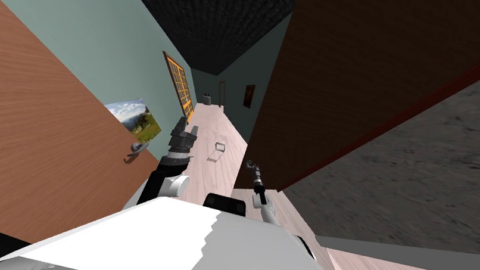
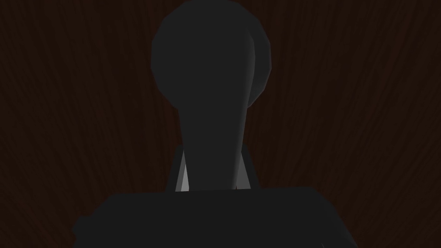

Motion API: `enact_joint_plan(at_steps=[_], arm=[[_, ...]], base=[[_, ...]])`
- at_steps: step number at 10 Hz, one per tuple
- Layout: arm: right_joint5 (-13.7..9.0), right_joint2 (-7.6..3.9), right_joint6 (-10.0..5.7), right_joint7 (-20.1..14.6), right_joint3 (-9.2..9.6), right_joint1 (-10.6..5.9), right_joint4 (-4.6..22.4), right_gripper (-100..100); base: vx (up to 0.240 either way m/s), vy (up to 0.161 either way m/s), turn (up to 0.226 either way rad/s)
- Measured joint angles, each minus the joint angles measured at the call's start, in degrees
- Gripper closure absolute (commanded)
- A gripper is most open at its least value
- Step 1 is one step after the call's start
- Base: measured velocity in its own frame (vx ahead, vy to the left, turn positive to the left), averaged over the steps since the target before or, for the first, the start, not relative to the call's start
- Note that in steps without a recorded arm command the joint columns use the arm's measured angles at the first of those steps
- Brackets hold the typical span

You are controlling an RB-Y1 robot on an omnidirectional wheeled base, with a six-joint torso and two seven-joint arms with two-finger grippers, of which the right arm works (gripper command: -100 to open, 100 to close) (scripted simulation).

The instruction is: Push the door open

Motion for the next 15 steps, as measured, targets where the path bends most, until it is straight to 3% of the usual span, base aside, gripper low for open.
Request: enact_joint_plan(at_steps=[7, 10, 12, 13, 14, 15], arm=[[-1.9, 0.1, 0.67, 1.65, -2.93, 0.41, -0.42, 100], [-2.49, -0.01, 1.42, 2.14, -3.77, 1.79, -1.89, 100], [-3.02, -0.14, 1.86, 2.48, -4.5, 1.57, -2.05, 100], [-3.5, -0.32, 1.08, 2.93, -5.21, 0.39, -0.04, 100], [-3.63, -0.34, 1.78, 2.95, -5.38, 1.92, -2.43, 100], [-3.97, -0.65, 1.22, 3.1, -5.89, 0.76, -0.8, 100]], base=[[0.131, 0.084, -0.045], [0.179, 0.06, -0.033], [0.193, 0.06, -0.04], [0.209, 0.082, -0.027], [0.131, 0.059, -0.036], [0.18, 0.087, -0.071]])
